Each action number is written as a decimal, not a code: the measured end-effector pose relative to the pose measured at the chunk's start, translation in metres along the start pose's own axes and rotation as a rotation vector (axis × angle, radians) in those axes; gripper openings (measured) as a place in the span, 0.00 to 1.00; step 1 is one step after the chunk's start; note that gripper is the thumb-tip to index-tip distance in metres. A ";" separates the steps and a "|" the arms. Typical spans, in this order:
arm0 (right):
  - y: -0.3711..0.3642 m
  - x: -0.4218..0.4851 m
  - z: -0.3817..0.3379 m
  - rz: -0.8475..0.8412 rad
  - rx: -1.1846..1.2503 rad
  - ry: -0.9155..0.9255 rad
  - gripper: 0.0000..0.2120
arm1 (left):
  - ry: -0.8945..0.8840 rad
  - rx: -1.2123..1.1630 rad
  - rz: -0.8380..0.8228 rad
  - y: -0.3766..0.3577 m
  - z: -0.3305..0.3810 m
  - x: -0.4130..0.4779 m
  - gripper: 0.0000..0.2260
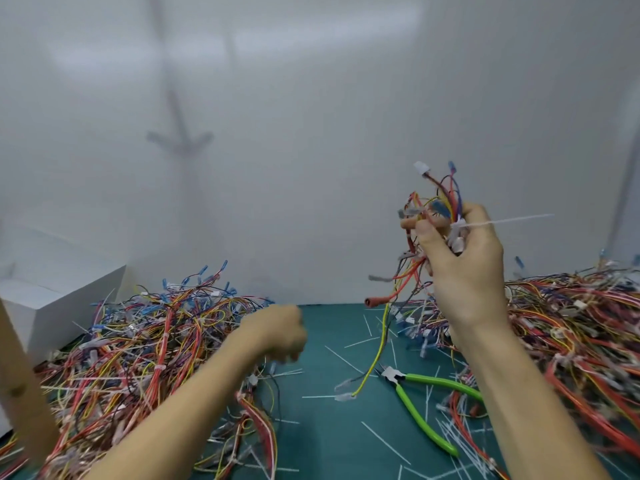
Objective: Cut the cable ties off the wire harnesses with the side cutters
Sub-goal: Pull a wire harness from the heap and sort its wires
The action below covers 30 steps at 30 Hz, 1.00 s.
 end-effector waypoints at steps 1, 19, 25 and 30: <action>-0.001 -0.001 0.001 -0.015 0.000 -0.012 0.08 | -0.008 -0.105 0.099 0.002 0.015 0.006 0.09; -0.006 -0.005 -0.012 -0.170 -0.015 -0.072 0.09 | 0.143 -1.091 0.630 -0.100 -0.039 0.024 0.11; 0.003 0.000 -0.031 -0.140 0.110 -0.043 0.08 | 0.001 -0.907 0.518 -0.100 -0.073 0.011 0.10; 0.023 0.007 -0.044 -0.054 0.186 0.043 0.10 | -0.107 -0.810 0.481 -0.102 -0.069 0.002 0.08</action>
Point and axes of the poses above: each hand's wrist, its own x-axis towards the middle knuckle, its own y-axis out of the back of the hand, z = x × y, the point moved 1 cm from there along x, towards the middle knuckle, and after that the axes turned 8 degrees about x, right-handed, at the moved point
